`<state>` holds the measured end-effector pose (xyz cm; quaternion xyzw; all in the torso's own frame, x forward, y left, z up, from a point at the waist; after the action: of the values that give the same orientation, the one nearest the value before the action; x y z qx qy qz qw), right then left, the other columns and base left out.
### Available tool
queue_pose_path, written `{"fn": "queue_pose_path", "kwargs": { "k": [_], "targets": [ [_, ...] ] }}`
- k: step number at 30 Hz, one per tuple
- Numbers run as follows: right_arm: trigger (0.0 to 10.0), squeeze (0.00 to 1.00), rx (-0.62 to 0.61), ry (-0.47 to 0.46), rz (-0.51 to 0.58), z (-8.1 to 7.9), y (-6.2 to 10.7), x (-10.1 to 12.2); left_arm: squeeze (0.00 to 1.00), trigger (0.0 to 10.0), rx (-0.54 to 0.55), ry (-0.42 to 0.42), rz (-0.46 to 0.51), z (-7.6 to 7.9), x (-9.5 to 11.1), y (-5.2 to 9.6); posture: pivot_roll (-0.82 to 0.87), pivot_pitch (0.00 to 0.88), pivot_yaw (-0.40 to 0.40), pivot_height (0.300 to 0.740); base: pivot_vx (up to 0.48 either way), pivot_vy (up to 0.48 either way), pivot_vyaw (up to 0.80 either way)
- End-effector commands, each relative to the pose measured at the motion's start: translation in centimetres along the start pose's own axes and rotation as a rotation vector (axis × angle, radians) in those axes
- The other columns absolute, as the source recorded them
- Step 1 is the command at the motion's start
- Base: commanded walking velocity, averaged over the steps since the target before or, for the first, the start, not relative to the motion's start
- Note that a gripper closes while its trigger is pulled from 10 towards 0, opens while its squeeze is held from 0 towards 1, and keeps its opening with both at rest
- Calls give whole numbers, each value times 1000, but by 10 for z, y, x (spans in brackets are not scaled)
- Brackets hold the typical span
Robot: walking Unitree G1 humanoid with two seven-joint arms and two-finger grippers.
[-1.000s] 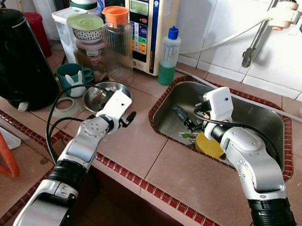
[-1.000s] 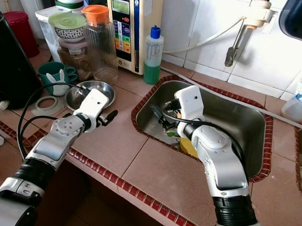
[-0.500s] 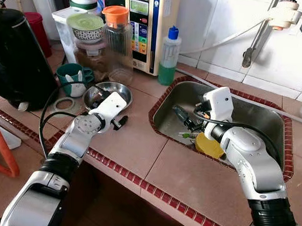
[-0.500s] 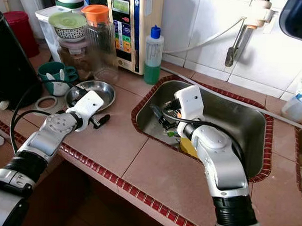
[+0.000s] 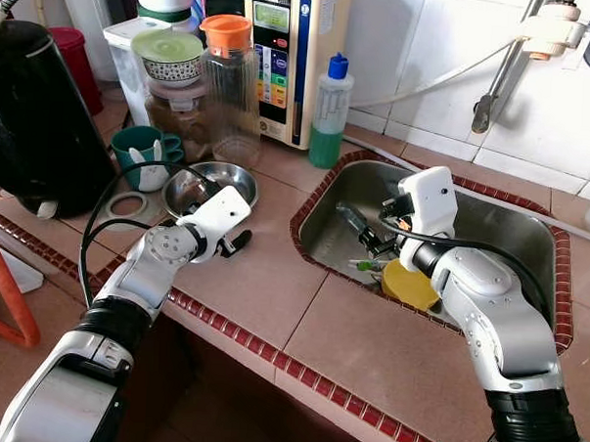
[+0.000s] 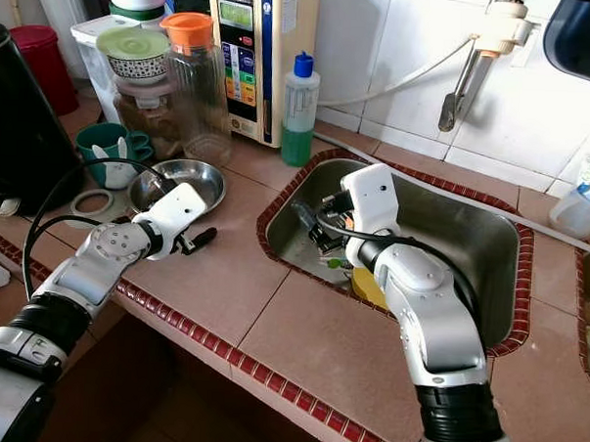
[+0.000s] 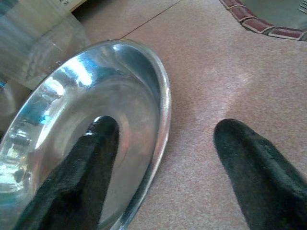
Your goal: Kitchen organization
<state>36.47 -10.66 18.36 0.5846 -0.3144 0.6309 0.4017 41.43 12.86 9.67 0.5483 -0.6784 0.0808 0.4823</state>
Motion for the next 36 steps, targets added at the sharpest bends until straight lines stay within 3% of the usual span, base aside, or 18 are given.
{"fn": "queue_pose_path", "kwargs": {
  "k": [1,21,27,31,36],
  "targets": [
    [10000,0,4,3,5,-1,3,2,0,0,-67,6,-93,18,-27,0,92,11,26,740,0,0,0],
    [10000,0,-7,5,-1,2,5,1,0,0,-74,7,-66,25,-28,-2,88,13,25,740,0,0,0],
    [10000,0,-12,0,2,3,4,1,0,0,23,-108,28,21,-9,-4,92,13,22,740,0,0,0],
    [10000,0,-41,-23,20,8,2,4,0,0,109,-248,148,31,14,-3,92,12,19,740,0,0,0],
    [10000,0,-76,-58,33,16,2,7,0,0,156,-308,226,41,27,-1,92,11,18,740,0,0,0]
  ]
}}
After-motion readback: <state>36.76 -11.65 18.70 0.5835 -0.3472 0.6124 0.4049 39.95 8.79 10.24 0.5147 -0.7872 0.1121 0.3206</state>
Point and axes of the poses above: a point about 5 cm out from each wrist's last joint towards the gripper, its own y axis pointing back from the gripper into the wrist, its own x axis along the axis of the wrist's last joint, z = x × y, the point moved 6 cm from there along -y, pointing out of the wrist towards the gripper, and after that the axes turned 1 degree about -y, right-handed, at the moved point
